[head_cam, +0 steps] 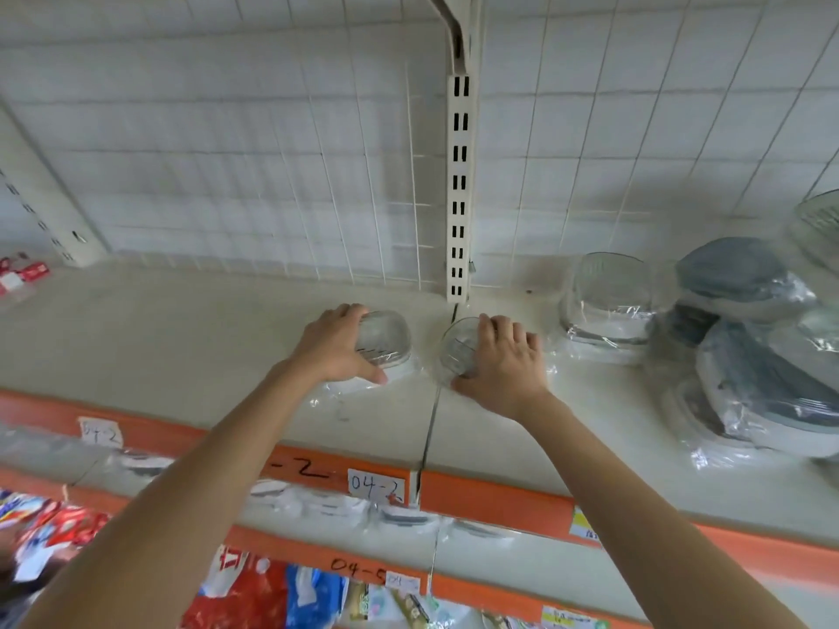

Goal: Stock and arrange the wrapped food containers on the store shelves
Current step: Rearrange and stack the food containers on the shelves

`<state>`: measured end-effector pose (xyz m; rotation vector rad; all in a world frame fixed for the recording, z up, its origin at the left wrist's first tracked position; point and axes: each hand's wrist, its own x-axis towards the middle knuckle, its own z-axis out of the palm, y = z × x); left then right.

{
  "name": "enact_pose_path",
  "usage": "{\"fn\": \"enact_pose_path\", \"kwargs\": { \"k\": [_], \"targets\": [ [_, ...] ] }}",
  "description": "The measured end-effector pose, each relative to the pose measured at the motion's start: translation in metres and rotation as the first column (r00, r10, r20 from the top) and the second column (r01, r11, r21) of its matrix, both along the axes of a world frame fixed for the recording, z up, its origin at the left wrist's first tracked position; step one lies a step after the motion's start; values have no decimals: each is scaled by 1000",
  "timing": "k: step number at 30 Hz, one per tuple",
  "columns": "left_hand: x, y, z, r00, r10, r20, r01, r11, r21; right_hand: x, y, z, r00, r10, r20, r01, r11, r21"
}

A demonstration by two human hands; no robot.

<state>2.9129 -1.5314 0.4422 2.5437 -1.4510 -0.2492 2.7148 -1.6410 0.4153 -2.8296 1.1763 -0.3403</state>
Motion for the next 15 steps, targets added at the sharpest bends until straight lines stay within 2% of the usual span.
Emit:
{"fn": "enact_pose_path", "kwargs": {
  "k": [2, 4, 7, 10, 13, 15],
  "targets": [
    [-10, 6, -4, 995, 41, 87, -34, 996, -78, -5, 7, -2, 999, -13, 46, 14, 1000, -17],
    [-23, 15, -10, 981, 72, 179, -30, 974, -224, -12, 17, -5, 994, -9, 109, 18, 997, -74],
    [-43, 31, -15, 952, 9, 307, 103, 933, -346, -25, 36, -4, 985, 40, 169, -5, 979, -204],
    [-56, 58, -6, 948, -6, 319, 140, 905, -402, -38, 60, 6, 978, 93, 186, -40, 963, -268],
    [-70, 104, 7, 937, 21, 350, 178, 832, -526, -55, 98, 22, 932, 133, 337, -7, 937, -351],
    [-84, 142, 9, 934, 15, 356, 206, 793, -573, -69, 132, 26, 912, 178, 371, -19, 919, -395]
  ]
}}
